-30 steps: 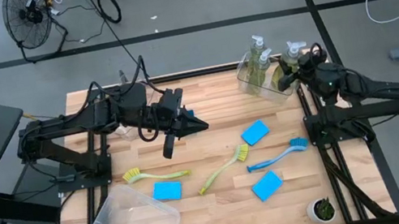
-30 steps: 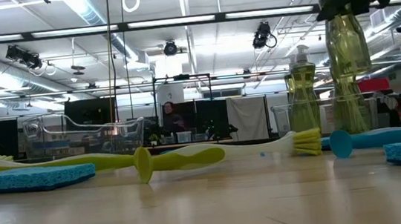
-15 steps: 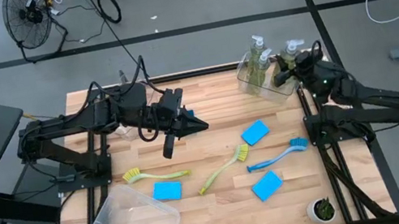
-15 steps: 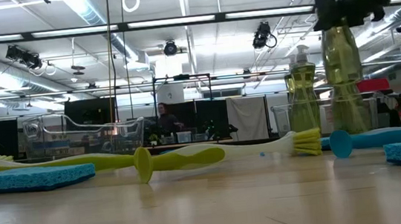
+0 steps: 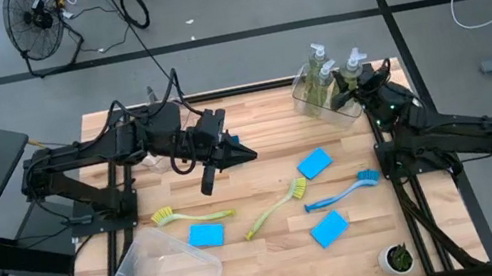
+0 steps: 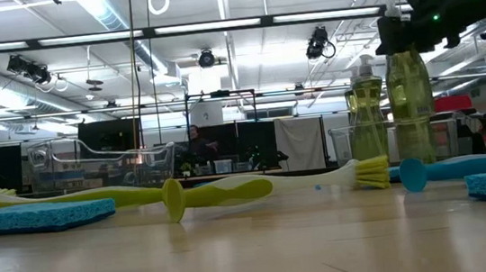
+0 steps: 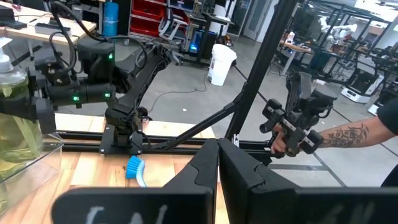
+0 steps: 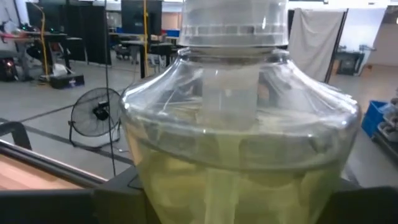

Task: Pick & Place Kitchen Sink Supplies
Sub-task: Put the yellow dish soap bottle into the right transparent bin

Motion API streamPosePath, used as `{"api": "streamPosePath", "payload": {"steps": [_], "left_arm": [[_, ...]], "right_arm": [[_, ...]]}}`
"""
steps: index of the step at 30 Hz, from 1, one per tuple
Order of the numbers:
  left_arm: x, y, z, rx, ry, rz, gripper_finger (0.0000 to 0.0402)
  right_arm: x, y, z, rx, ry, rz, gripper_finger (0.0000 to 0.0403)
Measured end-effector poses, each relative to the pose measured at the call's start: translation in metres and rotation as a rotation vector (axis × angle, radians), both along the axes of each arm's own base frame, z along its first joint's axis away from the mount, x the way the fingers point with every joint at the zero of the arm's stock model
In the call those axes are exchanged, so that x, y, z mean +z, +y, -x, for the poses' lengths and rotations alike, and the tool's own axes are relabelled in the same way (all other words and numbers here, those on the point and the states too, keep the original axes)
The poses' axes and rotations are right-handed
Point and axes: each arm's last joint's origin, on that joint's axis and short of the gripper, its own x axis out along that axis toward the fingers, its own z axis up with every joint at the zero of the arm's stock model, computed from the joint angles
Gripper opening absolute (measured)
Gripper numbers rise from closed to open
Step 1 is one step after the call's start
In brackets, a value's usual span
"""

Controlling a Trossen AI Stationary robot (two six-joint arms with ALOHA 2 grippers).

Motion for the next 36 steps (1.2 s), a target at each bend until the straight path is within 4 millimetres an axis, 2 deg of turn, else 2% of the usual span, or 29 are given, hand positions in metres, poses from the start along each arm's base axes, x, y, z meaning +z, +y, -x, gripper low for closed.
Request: {"api": "streamPosePath", "payload": {"steps": [8, 15, 23, 28, 36], "left_arm": [[0.000, 0.000, 0.000, 0.017, 0.000, -0.003, 0.0018], [0.000, 0.000, 0.000, 0.017, 0.000, -0.003, 0.0018], [0.000, 0.000, 0.000, 0.017, 0.000, -0.003, 0.0018], [0.000, 0.000, 0.000, 0.017, 0.000, -0.002, 0.0018], [0.000, 0.000, 0.000, 0.017, 0.000, -0.003, 0.0018]], "right_arm": [[-0.019, -0.004, -0.003, -0.018, 0.013, -0.066, 0.0209], [-0.022, -0.007, -0.003, -0.032, 0.000, -0.090, 0.0213], [-0.022, -0.009, -0.001, -0.050, -0.090, -0.127, 0.0276], [-0.024, -0.010, 0.000, -0.061, -0.088, -0.148, 0.0315], [-0.023, -0.009, -0.003, 0.020, -0.095, -0.153, 0.0341]]}}
